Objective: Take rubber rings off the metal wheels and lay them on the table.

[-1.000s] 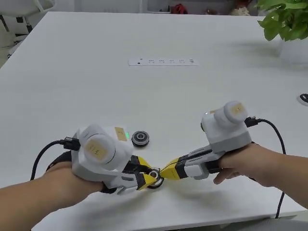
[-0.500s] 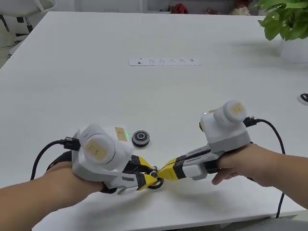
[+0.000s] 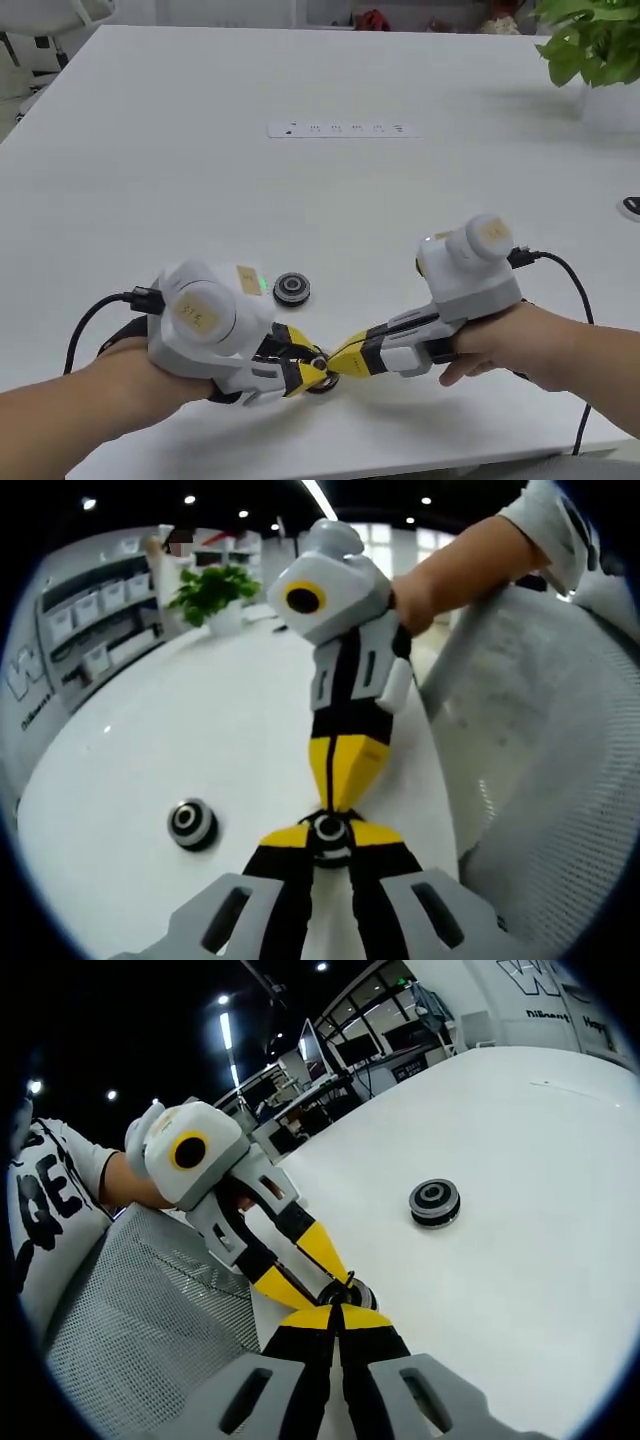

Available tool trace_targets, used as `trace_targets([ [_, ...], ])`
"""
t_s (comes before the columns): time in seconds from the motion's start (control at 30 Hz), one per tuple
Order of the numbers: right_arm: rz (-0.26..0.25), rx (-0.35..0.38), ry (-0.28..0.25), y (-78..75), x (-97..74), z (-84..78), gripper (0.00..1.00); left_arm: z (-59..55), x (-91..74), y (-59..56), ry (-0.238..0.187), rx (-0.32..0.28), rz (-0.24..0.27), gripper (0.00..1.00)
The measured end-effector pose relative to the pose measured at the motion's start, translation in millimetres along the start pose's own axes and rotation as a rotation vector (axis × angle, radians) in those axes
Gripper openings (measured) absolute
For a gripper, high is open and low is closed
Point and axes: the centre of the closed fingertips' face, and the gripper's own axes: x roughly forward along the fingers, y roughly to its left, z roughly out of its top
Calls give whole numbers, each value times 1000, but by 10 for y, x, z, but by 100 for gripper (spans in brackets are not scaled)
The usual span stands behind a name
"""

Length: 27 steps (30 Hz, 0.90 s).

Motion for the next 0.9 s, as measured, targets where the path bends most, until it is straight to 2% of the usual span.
trace_targets([
  [0.3,-1,17,-18,-17,-28,25,0,2,-39,-10,17,27,-12,16],
  [0.43,3,22,-23,-8,-34,37,0,29,-74,-43,6,20,-30,20],
  [0.7,8,28,-28,3,-39,49,0,110,-184,-66,-31,8,-30,24],
  [0.9,16,28,-30,24,-35,63,0,100,-264,-81,-43,-5,-31,32],
])
